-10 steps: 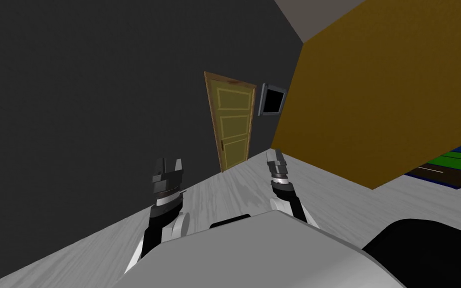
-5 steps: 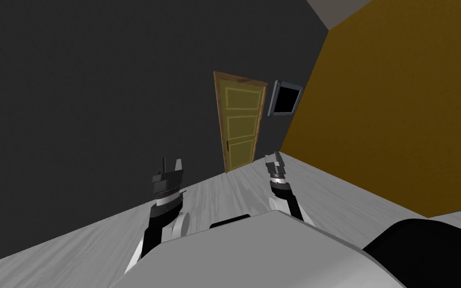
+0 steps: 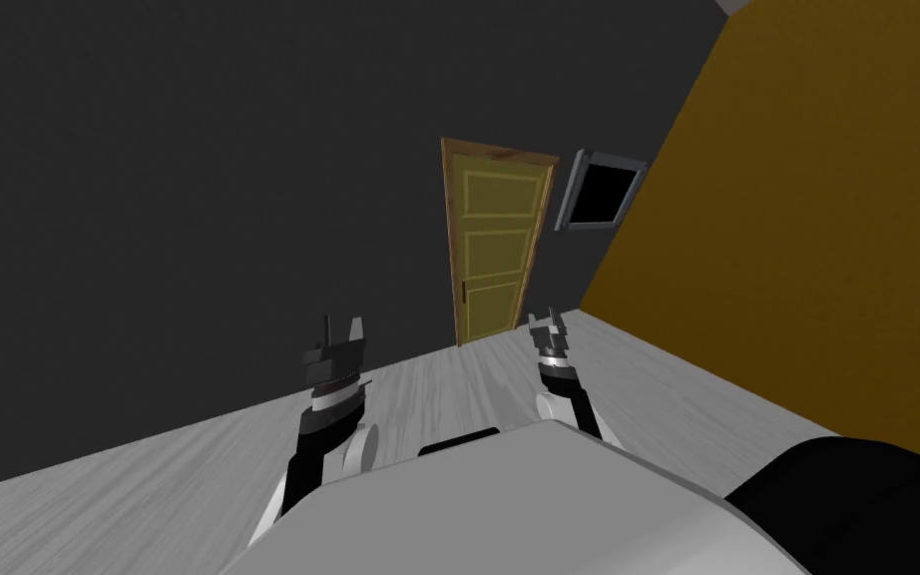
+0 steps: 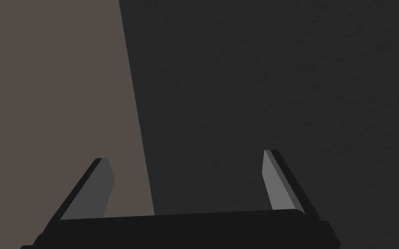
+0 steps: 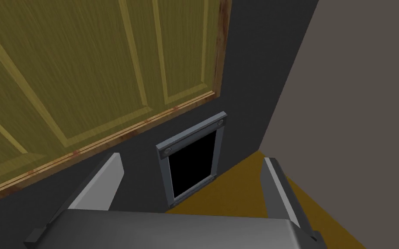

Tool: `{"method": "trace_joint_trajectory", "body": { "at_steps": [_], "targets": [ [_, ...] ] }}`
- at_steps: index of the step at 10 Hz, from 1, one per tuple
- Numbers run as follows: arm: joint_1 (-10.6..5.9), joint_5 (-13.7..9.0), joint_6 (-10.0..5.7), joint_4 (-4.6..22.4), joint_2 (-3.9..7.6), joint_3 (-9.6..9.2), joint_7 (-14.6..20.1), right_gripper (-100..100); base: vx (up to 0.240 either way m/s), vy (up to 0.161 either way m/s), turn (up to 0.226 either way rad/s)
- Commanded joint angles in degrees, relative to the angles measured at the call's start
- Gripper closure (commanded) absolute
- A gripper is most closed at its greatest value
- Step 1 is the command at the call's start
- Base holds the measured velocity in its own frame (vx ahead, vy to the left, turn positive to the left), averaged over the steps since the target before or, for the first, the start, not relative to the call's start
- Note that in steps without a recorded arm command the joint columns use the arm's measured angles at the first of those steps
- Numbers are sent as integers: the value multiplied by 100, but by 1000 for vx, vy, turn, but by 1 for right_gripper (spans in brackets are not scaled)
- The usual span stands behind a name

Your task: Pull the door open

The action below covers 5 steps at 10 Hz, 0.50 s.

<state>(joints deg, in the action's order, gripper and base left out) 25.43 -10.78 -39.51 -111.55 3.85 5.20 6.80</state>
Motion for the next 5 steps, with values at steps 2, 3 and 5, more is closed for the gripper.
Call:
{"method": "trace_joint_trajectory", "body": {
  "at_steps": [2, 3, 5],
  "targets": [
    [-125, -200, -44, 336, 41, 37, 301, -100, 93, -39, 203],
    [-166, -280, -65, 465, 58, 52, 419, -100, 68, -52, 217],
    [-249, -440, -108, 723, 91, 82, 655, -100, 71, -56, 198]
  ]
}}
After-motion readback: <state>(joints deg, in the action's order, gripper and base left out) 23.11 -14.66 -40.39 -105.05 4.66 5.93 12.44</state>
